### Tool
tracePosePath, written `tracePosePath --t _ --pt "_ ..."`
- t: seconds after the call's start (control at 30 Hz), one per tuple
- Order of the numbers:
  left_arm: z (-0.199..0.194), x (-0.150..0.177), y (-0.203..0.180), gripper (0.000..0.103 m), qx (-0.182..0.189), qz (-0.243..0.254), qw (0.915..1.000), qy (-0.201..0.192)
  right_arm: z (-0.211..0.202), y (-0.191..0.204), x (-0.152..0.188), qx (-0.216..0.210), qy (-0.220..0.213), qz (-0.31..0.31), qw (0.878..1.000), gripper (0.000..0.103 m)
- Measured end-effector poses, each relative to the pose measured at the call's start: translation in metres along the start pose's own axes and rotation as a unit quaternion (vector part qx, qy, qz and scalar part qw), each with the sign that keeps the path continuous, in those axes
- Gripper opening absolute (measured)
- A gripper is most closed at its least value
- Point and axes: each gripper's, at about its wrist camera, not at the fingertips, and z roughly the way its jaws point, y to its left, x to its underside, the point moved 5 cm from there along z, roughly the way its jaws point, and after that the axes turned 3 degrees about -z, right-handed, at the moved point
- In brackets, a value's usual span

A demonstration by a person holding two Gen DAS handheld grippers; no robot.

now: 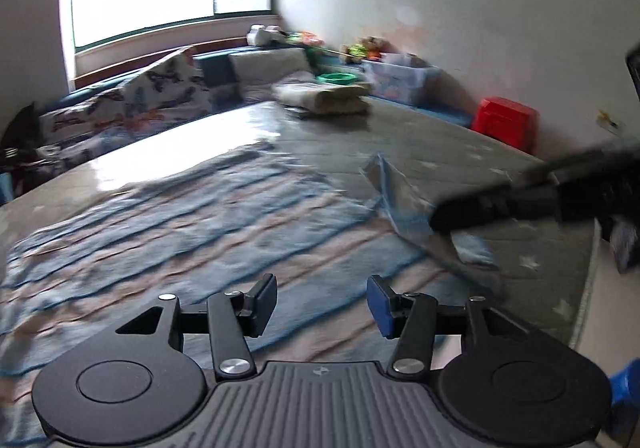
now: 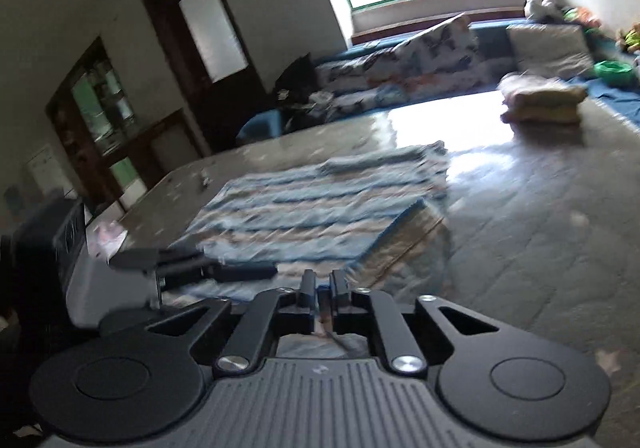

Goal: Fold clothes

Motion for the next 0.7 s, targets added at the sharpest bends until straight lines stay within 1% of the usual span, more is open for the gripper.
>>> tracePosePath --t 0.07,0.17,0.33,0.5,0.57,0.63,0.7 --pt "-0.004 0.000 0.009 0.054 -0.013 -0.010 0.9999 -0.002 0.003 0.002 0.002 0.001 0.005 -0.009 1.000 0.008" --pt "-0.009 -0.001 0.015 0.054 -0.016 -0.016 0.9997 -0.006 0.004 -0.006 0.003 0.012 0.014 -0.007 1.000 0.009" --pt "-0.009 -0.003 -0.001 0.054 0.011 -0.004 0.9999 -0.009 0.012 -0.030 0.013 0.053 0.035 0.000 0.998 0.009" --pt "-0.003 0.003 -0.014 0.054 0.042 0.006 0.9991 0.008 0.021 -0.039 0.012 0.070 0.041 -0.013 0.997 0.009" --pt "-0.001 0.007 -0.017 0.052 0.052 0.009 0.9985 0.016 0.024 -0.042 0.012 0.077 0.044 -0.018 0.996 0.009" --pt "0.001 0.011 -0.020 0.052 0.062 0.012 0.9977 0.025 0.028 -0.046 0.012 0.084 0.046 -0.023 0.995 0.012" --pt "0.003 0.015 -0.024 0.051 0.073 0.016 0.9967 0.034 0.031 -0.049 0.012 0.091 0.049 -0.028 0.994 0.019"
